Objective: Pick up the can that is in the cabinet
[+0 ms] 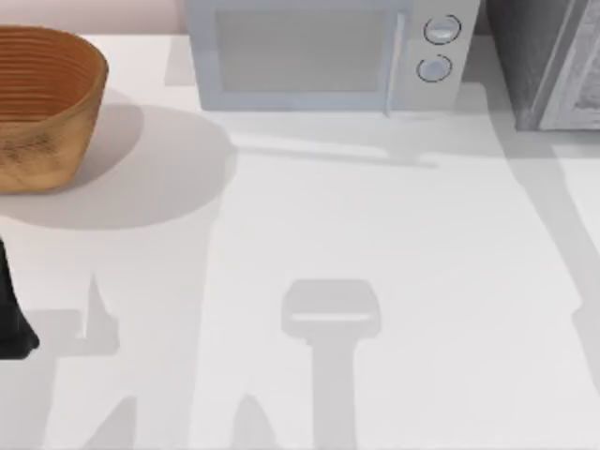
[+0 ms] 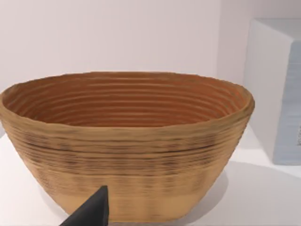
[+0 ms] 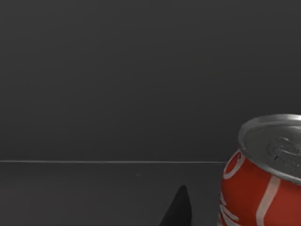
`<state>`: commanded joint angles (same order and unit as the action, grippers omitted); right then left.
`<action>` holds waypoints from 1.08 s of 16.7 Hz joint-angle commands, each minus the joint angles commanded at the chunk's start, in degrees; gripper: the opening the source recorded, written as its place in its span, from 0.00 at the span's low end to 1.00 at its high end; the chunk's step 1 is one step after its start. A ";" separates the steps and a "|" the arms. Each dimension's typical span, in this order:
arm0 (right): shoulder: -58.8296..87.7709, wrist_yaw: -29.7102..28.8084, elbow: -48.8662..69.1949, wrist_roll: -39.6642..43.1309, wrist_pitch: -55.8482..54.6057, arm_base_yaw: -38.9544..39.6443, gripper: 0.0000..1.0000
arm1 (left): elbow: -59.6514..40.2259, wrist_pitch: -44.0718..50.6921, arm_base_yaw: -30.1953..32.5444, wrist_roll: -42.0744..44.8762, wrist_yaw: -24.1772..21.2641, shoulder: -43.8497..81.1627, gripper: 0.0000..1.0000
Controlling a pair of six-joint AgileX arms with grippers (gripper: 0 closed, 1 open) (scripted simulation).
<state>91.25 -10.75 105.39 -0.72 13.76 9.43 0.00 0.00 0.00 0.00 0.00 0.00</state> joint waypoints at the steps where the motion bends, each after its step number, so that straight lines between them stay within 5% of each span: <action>1: 0.00 0.00 0.00 0.00 0.00 0.00 0.25 | 0.00 0.00 0.00 0.00 0.00 0.00 1.00; 5: 0.00 0.00 0.00 0.00 0.00 0.00 0.00 | 0.00 0.00 0.00 0.00 0.00 0.00 1.00; 18: -6.50 -3.37 0.03 -0.07 6.46 3.51 0.00 | 0.00 0.00 0.00 0.00 0.00 0.00 1.00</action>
<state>84.74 -14.12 105.43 -0.78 20.22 12.94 0.00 0.00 0.00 0.00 0.00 0.00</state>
